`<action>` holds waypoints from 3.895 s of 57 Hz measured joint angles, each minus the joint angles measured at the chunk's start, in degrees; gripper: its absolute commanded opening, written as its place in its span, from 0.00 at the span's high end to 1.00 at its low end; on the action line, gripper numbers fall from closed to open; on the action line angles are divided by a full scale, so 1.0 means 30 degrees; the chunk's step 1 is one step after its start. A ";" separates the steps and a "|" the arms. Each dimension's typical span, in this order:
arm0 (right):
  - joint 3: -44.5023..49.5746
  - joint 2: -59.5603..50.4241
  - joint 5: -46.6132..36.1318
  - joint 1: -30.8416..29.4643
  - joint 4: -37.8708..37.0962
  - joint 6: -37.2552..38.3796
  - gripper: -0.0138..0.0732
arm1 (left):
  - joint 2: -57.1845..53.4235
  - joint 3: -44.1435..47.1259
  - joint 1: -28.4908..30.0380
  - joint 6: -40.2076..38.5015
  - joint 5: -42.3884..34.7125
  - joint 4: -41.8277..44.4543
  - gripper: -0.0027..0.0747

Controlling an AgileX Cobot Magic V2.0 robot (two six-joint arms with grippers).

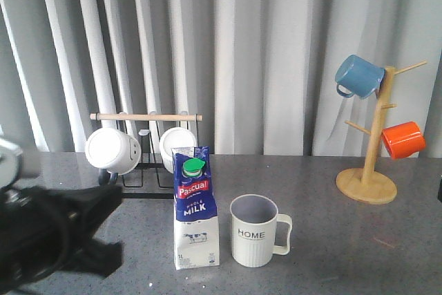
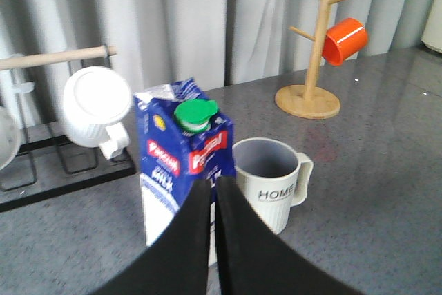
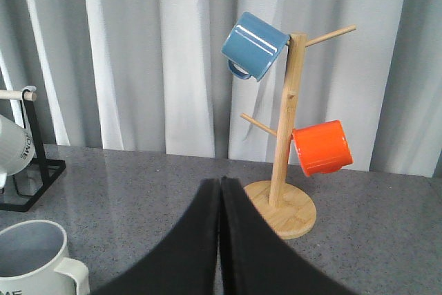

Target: Place milk next to cup

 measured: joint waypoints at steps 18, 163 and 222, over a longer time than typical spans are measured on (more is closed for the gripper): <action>0.0000 0.0000 0.0000 0.0000 0.0018 0.0000 0.85 | -0.9544 0.9147 0.3477 0.0089 -0.2152 -0.0124 0.97; 0.0027 -0.0449 0.0336 0.0000 0.0018 0.0000 0.85 | -2.0460 1.5125 0.9525 0.0453 0.0940 0.0232 0.97; 1.5662 -1.6519 -0.1417 0.0000 0.0051 0.0000 0.85 | -2.0460 1.5125 0.9525 0.0453 0.0956 0.0232 0.97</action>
